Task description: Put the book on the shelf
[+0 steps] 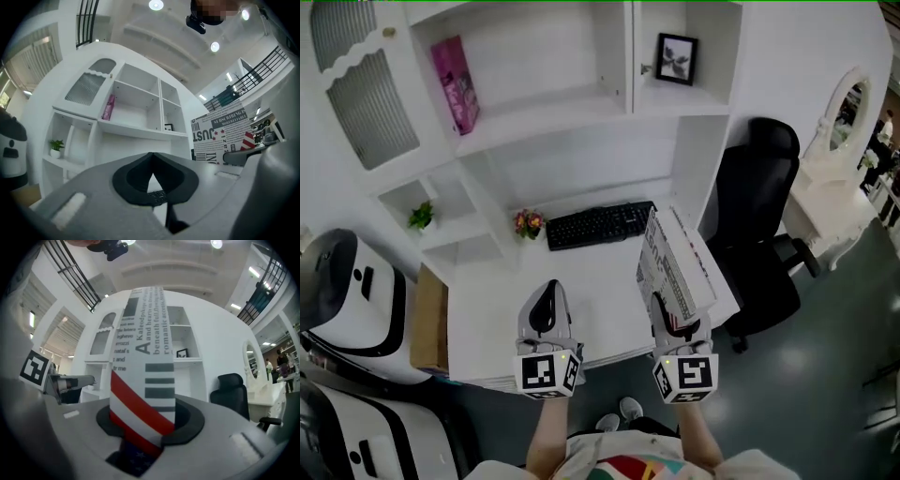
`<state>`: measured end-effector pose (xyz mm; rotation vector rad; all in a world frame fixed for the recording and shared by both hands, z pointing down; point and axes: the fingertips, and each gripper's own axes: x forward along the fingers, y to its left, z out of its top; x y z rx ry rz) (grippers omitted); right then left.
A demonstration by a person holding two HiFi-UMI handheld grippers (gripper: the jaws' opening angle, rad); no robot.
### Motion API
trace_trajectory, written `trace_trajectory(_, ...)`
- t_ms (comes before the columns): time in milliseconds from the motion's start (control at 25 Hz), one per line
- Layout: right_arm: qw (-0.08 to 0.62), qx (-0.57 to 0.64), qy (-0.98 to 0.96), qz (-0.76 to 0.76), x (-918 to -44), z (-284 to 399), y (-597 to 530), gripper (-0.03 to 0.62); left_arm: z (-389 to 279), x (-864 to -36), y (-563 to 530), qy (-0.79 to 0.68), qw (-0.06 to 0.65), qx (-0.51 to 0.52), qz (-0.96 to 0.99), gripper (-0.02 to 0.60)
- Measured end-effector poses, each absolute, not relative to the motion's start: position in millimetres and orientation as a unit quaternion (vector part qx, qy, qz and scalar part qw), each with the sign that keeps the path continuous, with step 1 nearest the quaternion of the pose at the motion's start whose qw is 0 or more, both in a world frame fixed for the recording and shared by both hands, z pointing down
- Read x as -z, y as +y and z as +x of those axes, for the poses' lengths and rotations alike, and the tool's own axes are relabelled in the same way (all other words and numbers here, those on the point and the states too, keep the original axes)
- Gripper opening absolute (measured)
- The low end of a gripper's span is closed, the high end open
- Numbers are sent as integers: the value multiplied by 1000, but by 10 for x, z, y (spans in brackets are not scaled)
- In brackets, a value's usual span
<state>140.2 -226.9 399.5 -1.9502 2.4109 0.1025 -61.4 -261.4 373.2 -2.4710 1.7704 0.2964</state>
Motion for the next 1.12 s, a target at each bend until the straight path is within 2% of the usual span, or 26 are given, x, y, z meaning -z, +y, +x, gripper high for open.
trace_trajectory(680, 45, -25, 850, -524, -3930, 1191, -2678, 155, -527, -3683, -2395, 670, 72, -72, -736, 3)
trace_trajectory(1120, 27, -25, 852, -522, -3976, 995, -2970, 155, -858, -3672, -2691, 693, 65, -75, -714, 3)
